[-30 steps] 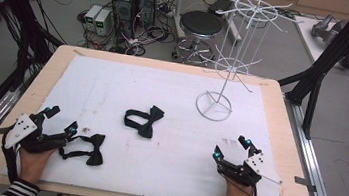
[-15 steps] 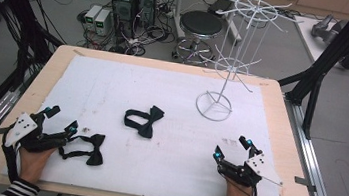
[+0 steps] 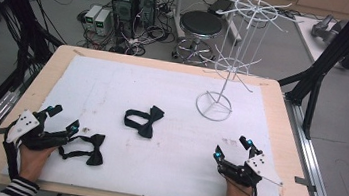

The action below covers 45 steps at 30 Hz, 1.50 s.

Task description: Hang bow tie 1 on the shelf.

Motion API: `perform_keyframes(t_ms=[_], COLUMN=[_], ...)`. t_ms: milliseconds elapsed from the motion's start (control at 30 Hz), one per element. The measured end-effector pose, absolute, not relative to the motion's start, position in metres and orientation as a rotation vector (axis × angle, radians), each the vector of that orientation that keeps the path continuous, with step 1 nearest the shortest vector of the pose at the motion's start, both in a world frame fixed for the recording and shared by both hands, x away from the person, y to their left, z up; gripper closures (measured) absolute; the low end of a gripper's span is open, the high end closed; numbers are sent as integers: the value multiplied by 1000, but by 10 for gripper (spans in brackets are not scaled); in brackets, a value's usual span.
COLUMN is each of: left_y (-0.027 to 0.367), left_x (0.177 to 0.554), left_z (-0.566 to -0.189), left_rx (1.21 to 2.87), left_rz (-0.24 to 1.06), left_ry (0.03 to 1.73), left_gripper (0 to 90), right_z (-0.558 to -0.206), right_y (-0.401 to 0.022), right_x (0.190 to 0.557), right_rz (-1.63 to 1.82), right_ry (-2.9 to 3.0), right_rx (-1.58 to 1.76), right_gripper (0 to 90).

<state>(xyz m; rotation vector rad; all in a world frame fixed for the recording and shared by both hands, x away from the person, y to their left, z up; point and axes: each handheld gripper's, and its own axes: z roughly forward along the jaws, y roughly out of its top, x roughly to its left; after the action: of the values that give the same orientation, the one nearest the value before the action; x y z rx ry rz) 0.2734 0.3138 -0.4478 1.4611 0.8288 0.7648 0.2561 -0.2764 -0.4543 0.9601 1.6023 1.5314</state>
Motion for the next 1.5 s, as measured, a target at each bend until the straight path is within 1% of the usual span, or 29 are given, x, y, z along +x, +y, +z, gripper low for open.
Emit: perform_keyframes(t_ms=[367, 633, 933, 1033, 1500], left_y=[306, 291, 274, 269, 250], left_x=[285, 297, 309, 315, 336], left_z=[-414, -386, -363, -358, -348], left_rx=[1536, 1626, 1707, 1722, 1847], left_rz=[743, 738, 688, 648, 542], left_ry=[762, 679, 621, 606, 559], left_gripper=[149, 149, 149, 149, 149], right_z=[-455, -455, -455, -455, -455], right_y=[-277, -277, -277, -277, -277], right_x=[255, 255, 255, 255, 255], right_rz=[1534, 1534, 1534, 1534, 1534], right_ry=[1591, 1590, 1590, 1591, 1591], right_rx=[968, 963, 963, 962, 962], right_gripper=[100, 100, 100, 100, 100])
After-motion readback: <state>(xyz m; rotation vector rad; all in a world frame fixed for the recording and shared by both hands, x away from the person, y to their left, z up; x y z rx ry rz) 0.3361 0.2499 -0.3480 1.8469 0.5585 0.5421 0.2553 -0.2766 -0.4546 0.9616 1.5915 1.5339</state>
